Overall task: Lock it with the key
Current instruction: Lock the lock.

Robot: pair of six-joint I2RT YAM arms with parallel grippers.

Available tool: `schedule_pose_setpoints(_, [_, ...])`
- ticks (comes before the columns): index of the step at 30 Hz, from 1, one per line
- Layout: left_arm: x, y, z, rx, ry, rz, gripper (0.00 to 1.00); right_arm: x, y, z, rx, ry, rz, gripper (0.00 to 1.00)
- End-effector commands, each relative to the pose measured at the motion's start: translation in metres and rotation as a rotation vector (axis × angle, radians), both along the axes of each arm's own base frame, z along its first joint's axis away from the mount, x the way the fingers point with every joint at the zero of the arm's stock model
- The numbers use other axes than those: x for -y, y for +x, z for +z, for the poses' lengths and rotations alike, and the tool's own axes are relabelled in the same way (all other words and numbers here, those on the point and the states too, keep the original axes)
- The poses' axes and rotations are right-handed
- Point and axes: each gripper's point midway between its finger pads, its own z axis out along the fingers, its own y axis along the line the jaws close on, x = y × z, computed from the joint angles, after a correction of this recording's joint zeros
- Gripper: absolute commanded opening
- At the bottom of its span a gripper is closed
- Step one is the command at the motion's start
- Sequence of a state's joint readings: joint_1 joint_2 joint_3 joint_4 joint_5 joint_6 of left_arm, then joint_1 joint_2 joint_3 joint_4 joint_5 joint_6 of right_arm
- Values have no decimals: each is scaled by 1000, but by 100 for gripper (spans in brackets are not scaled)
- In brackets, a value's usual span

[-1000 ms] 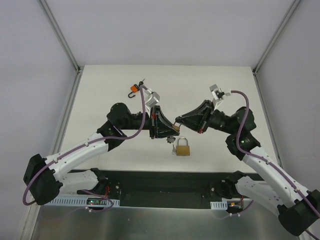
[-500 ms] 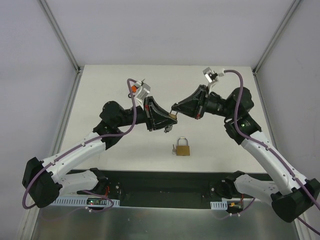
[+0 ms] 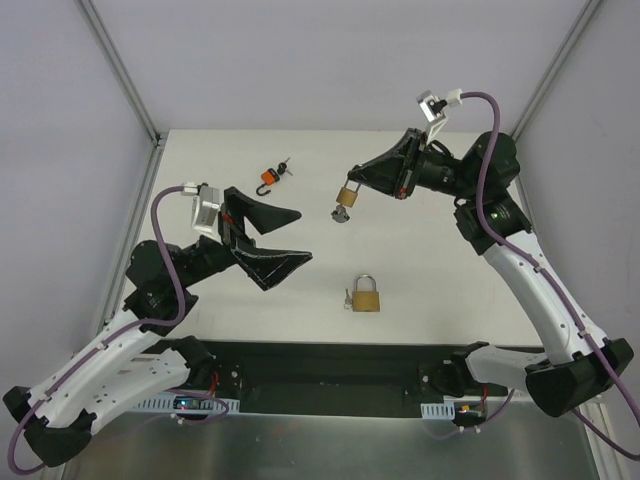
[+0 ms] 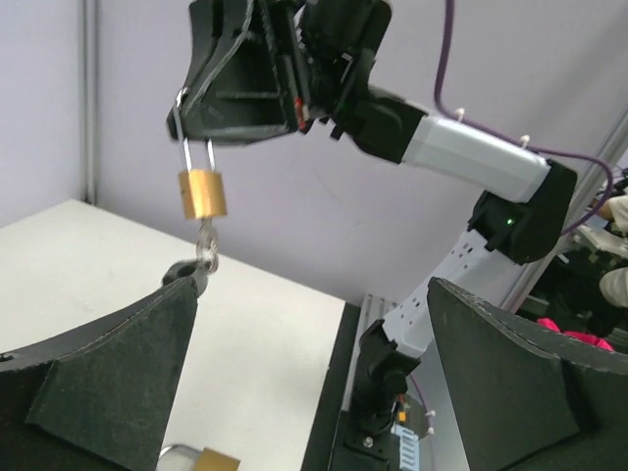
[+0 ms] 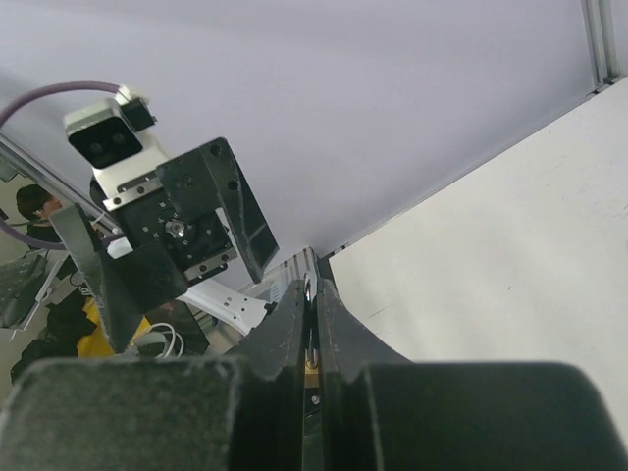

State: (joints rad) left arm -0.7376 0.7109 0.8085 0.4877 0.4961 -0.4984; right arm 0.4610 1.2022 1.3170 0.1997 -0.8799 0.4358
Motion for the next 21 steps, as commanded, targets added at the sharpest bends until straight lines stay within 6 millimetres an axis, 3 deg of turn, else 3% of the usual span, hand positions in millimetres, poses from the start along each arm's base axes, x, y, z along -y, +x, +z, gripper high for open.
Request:
schedule_pose_setpoints(1, [-6, 17, -34, -59, 69, 99, 99, 8, -13, 37, 81, 52, 8, 1])
schedule_pose_setpoints(6, [-1, 14, -42, -51, 85, 63, 99, 7, -13, 35, 62, 54, 12, 1])
schedule_pose_setpoints(10, [6, 11, -37, -7, 107, 18, 99, 7, -13, 34, 55, 57, 18, 1])
schedule_pose_setpoints(21, [32, 26, -32, 113, 155, -38, 99, 7, -25, 30, 54, 69, 76, 1])
